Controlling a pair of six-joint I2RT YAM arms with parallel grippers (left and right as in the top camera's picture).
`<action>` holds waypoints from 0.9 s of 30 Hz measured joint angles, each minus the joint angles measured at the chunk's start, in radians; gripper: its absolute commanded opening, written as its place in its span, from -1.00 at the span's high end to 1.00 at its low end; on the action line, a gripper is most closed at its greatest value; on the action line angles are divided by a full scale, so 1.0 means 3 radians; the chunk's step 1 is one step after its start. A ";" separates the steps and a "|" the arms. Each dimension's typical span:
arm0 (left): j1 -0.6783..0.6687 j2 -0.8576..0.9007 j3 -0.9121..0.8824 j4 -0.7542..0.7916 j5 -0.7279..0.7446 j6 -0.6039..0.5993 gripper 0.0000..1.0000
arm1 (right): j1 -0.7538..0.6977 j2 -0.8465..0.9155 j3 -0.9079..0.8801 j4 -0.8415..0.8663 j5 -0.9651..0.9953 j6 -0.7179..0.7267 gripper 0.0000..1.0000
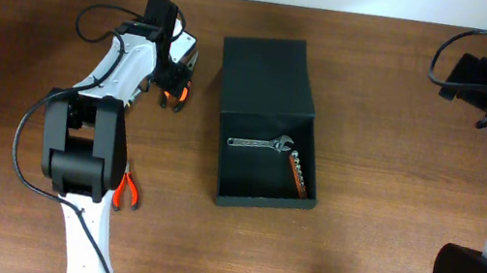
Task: Pack container
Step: 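Move the left gripper over the orange-black needle-nose pliers, then lower the left gripper onto the pliers handles and close it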
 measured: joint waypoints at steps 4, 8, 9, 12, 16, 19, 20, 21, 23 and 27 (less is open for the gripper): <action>0.0000 0.0000 0.0000 0.0004 0.0000 0.0104 -0.50 | 0.0000 0.0000 0.0000 0.0000 0.0000 0.0000 -0.98; -0.0008 0.0000 0.0000 0.0014 0.0000 0.0149 -0.50 | 0.0000 0.0000 0.0000 0.0000 0.0001 -0.0003 -0.98; -0.0010 0.0000 0.0000 0.0015 0.0000 0.0151 -0.50 | 0.0000 0.0000 0.0000 0.0000 0.0001 0.0001 -0.98; -0.0033 0.0000 0.0000 0.0047 0.0000 0.0172 -0.50 | 0.0000 0.0000 0.0000 0.0001 0.0000 0.0000 -0.97; -0.0088 0.0000 0.0000 0.0083 -0.0003 0.0187 -0.50 | 0.0000 0.0000 0.0000 0.0000 0.0001 -0.0003 -0.97; -0.0116 0.0000 0.0000 0.0086 -0.0003 0.0187 -0.50 | 0.0000 0.0000 0.0000 0.0000 0.0000 -0.0001 -0.98; -0.0121 0.0000 0.0000 0.0088 -0.0003 0.0187 -0.50 | 0.0000 0.0000 0.0000 0.0001 0.0000 0.0004 -0.98; -0.0122 0.0000 0.0000 0.0089 -0.0001 0.0187 -0.50 | 0.0000 0.0000 0.0000 0.0001 0.0000 -0.0003 -0.98; -0.0128 0.0000 0.0000 0.0103 -0.0001 0.0187 -0.47 | 0.0000 0.0000 0.0000 0.0000 0.0000 0.0000 -0.98; -0.0127 0.0000 0.0000 0.0123 -0.0001 0.0165 -0.40 | 0.0000 0.0000 0.0000 0.0001 0.0000 0.0000 -0.98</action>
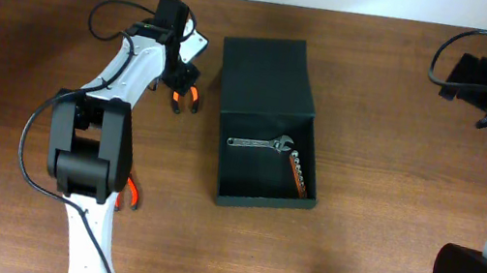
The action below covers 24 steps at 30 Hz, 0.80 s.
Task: Pack container
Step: 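Lower the left gripper onto the pliers handles and close it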
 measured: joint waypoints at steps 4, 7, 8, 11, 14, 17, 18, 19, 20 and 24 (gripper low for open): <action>-0.0001 0.0001 0.0000 -0.0024 0.0000 -0.0228 -0.40 | 0.0000 0.0000 0.0000 0.0000 0.0000 -0.0001 -0.98; 0.0000 0.0001 0.0000 -0.0067 0.0000 -0.0456 -0.41 | 0.0000 0.0000 0.0000 -0.0001 0.0000 0.0000 -0.98; 0.0000 0.0001 0.0000 -0.0083 0.0000 -0.0535 -0.41 | 0.0000 0.0000 0.0000 -0.0001 0.0000 0.0000 -0.98; -0.0001 0.0001 0.0000 -0.0158 0.0001 -0.0768 -0.41 | 0.0000 0.0000 0.0000 -0.0001 0.0000 0.0001 -0.98; 0.0000 0.0003 0.0000 -0.0219 0.0001 -0.0900 -0.41 | 0.0000 0.0000 0.0000 -0.0001 0.0000 0.0001 -0.98; -0.0001 0.0014 0.0000 -0.0280 0.0000 -0.1007 -0.41 | 0.0000 0.0000 0.0000 0.0000 0.0000 -0.0001 -0.98; -0.0001 0.0023 0.0000 -0.0290 0.0000 -0.1040 -0.41 | 0.0000 0.0001 0.0000 -0.0001 0.0000 0.0000 -0.98; 0.0000 0.0031 0.0000 -0.0294 0.0001 -0.1071 -0.41 | 0.0000 0.0000 0.0000 -0.0001 0.0000 0.0000 -0.98; 0.0000 0.0046 0.0000 -0.0300 0.0001 -0.1108 -0.40 | 0.0000 0.0000 0.0000 0.0000 0.0000 0.0000 -0.98; 0.0000 0.0088 0.0003 -0.0332 0.0011 -0.1195 -0.35 | 0.0000 0.0000 0.0000 0.0000 0.0000 -0.0001 -0.97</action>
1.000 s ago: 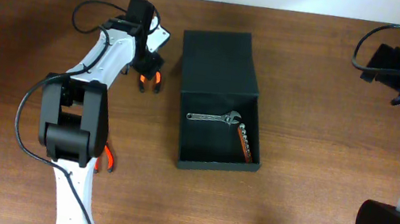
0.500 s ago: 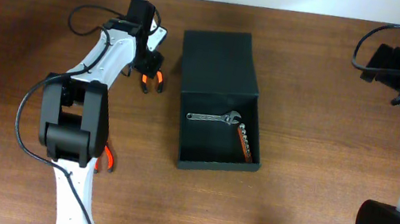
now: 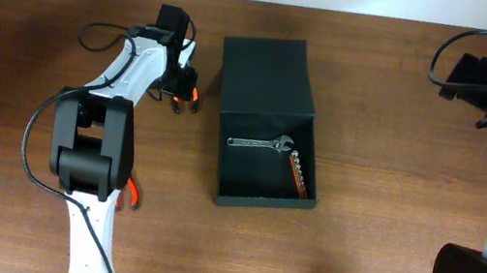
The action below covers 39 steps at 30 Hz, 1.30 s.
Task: Pack container
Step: 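Lower the left gripper onto the pliers handles and close it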
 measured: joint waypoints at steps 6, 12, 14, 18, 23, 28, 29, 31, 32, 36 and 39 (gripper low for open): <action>-0.0001 0.0001 0.0000 -0.0022 0.0004 -0.0116 -0.24 | 0.0000 0.0000 0.0000 -0.0001 0.0000 0.0001 -0.98; -0.0001 0.0003 0.0001 -0.0090 0.0004 -0.0189 -0.21 | 0.0000 0.0000 0.0000 -0.0001 0.0000 0.0001 -0.98; -0.0001 0.0003 0.0008 -0.0111 0.0004 -0.0200 -0.21 | 0.0000 0.0000 0.0000 -0.0001 0.0000 0.0003 -0.97; -0.0001 0.0003 0.0008 -0.0106 0.0011 -0.0202 -0.11 | 0.0000 0.0000 0.0000 -0.0001 0.0000 0.0001 -0.98; -0.0008 0.0006 0.0008 -0.0033 0.0015 -0.0212 0.18 | 0.0000 0.0000 0.0000 0.0000 0.0000 0.0000 -0.98; -0.0008 0.0019 0.0008 0.0066 0.0014 -0.0211 0.25 | 0.0000 0.0000 0.0000 -0.0001 0.0000 0.0001 -0.97; -0.0008 0.0019 0.0008 0.0070 0.0014 -0.0210 0.25 | 0.0000 0.0000 0.0000 -0.0001 0.0000 0.0000 -0.97; -0.0008 0.0019 0.0008 0.0076 0.0015 -0.0196 0.25 | 0.0000 0.0000 0.0000 -0.0001 0.0000 -0.0001 -0.98; -0.0008 0.0019 0.0008 0.0088 0.0019 -0.0164 0.25 | 0.0000 0.0000 0.0000 -0.0001 0.0000 0.0001 -0.98; -0.0008 0.0024 0.0008 0.0113 0.0041 -0.0067 0.43 | 0.0000 0.0001 0.0000 -0.0001 0.0000 0.0001 -0.98; -0.0013 0.0025 0.0008 0.0121 0.0066 -0.0005 0.49 | 0.0000 0.0000 0.0000 -0.0001 0.0000 0.0003 -0.98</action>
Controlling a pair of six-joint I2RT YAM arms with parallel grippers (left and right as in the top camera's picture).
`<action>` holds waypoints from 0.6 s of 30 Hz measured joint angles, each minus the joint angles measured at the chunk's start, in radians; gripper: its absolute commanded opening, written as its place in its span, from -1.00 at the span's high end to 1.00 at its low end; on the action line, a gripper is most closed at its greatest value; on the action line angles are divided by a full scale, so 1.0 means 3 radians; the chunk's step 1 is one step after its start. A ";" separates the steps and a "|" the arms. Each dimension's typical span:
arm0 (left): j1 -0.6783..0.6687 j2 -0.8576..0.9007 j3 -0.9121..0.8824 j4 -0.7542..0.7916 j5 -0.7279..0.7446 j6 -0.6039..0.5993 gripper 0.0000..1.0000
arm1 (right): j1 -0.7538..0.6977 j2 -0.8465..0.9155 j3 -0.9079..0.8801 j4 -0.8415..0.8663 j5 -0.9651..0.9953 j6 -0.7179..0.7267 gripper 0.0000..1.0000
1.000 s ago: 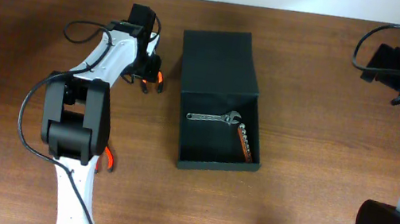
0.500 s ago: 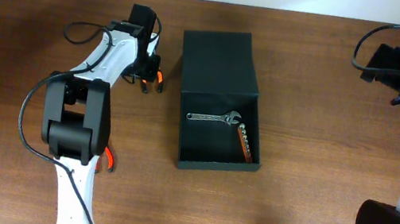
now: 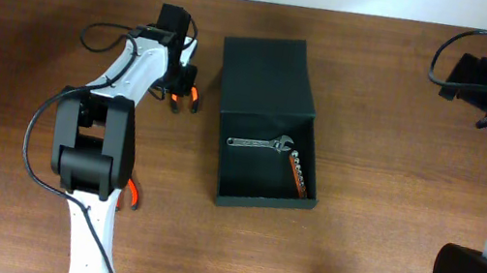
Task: Pack container
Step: 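Lower the left gripper onto the pliers handles and close it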
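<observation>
A black container (image 3: 219, 167) lies open in the middle of the table, its lid (image 3: 266, 74) folded back on the far side. Inside it lie a silver wrench (image 3: 262, 143) and a row of small bits (image 3: 299, 176). My left gripper (image 3: 185, 91) hangs just left of the lid and seems shut on a small orange-handled tool (image 3: 194, 97); the hold is small in this view. My right gripper (image 3: 469, 76) is raised at the far right, well away from the container, and its fingers cannot be made out.
Orange-handled pliers (image 3: 128, 193) lie at the front left, partly under the left arm's base link (image 3: 90, 147). The right arm's cables (image 3: 453, 52) loop at the far right. A pale wall edge runs along the table's back.
My left gripper held the orange-handled tool a little left of the container's lid. By 2.1 s ago it stood closer to the lid with the wrist turned. By 1.3 s ago it was beside the lid's left edge, where it still is. The right arm never moved.
</observation>
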 measured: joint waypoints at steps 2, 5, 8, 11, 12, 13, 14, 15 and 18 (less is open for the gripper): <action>0.0000 0.0000 0.0000 0.0000 0.0003 0.0015 0.53 | 0.0000 0.0000 0.0000 0.0000 0.0000 -0.0003 -0.98; 0.0000 0.0001 0.0000 0.0000 0.0013 0.0025 0.70 | 0.0000 0.0001 0.0000 0.0000 0.0000 0.0000 -0.97; -0.0003 0.0003 0.0000 -0.0003 0.0019 0.0046 0.82 | 0.0000 0.0000 0.0000 0.0000 0.0000 -0.0001 -0.98; -0.0004 0.0003 0.0000 -0.0005 0.0017 0.0050 0.95 | 0.0000 0.0000 0.0000 0.0000 0.0000 -0.0001 -0.98; -0.0004 0.0003 0.0000 -0.0008 0.0014 0.0050 0.96 | 0.0000 0.0000 0.0000 0.0000 0.0000 0.0000 -0.97; -0.0004 0.0003 0.0003 -0.0011 0.0014 0.0050 0.96 | 0.0000 0.0000 0.0000 0.0000 0.0000 -0.0001 -0.98; -0.0004 0.0003 0.0005 -0.0017 0.0014 0.0050 0.96 | 0.0000 0.0000 0.0000 0.0000 0.0000 -0.0001 -0.97; -0.0004 0.0004 0.0011 -0.0029 0.0014 0.0050 0.95 | 0.0000 0.0000 0.0000 0.0000 0.0000 -0.0003 -0.98; -0.0003 0.0024 0.0070 -0.0114 0.0013 0.0050 0.96 | 0.0000 0.0000 0.0000 0.0000 0.0000 -0.0001 -0.98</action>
